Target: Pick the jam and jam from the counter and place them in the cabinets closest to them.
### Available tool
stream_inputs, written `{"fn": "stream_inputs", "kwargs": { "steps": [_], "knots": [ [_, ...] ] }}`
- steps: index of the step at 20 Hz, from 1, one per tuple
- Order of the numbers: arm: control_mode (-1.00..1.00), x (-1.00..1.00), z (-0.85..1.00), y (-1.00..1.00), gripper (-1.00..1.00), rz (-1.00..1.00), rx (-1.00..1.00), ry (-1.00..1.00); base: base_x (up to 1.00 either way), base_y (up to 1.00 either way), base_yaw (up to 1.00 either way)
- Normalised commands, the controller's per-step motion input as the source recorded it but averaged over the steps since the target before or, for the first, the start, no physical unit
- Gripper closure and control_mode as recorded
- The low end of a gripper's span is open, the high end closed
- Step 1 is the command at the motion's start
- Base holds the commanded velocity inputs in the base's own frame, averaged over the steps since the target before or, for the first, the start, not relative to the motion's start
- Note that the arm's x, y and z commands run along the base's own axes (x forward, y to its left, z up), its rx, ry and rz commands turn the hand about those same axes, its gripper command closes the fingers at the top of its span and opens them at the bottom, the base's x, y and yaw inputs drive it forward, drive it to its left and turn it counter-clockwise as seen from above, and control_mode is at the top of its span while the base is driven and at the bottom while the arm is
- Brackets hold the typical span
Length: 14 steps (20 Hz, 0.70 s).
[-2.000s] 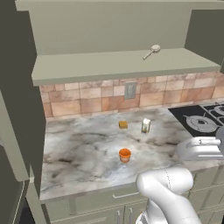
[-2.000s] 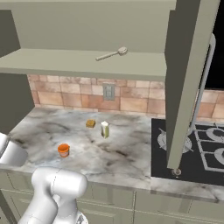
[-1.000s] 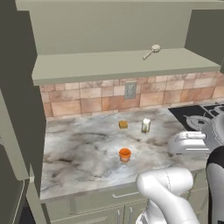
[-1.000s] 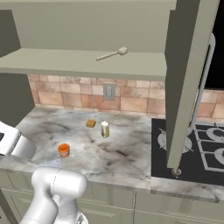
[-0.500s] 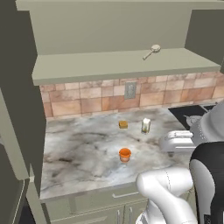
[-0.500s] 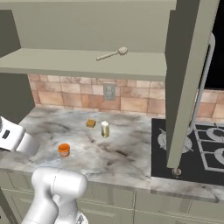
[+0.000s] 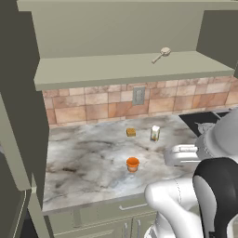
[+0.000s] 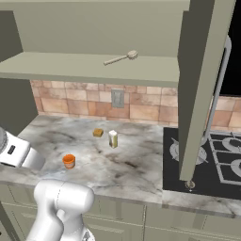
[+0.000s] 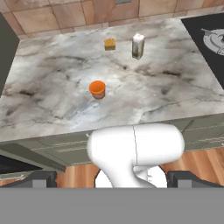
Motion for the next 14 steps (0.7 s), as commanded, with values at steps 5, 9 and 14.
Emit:
{"fn": "stream_inputs", "kwargs": {
  "steps": [5, 9, 14],
  "knots": [
    [-1.0, 0.15, -0.11, 0.0, -1.0, 0.0, 0.0, 0.0, 0.0, 0.0, 0.0],
    [-1.0, 0.22, -0.06, 0.0, -1.0, 0.0, 0.0, 0.0, 0.0, 0.0, 0.0],
    [-1.0, 0.22, -0.03, 0.0, -1.0, 0.0, 0.0, 0.0, 0.0, 0.0, 0.0]
  ]
}}
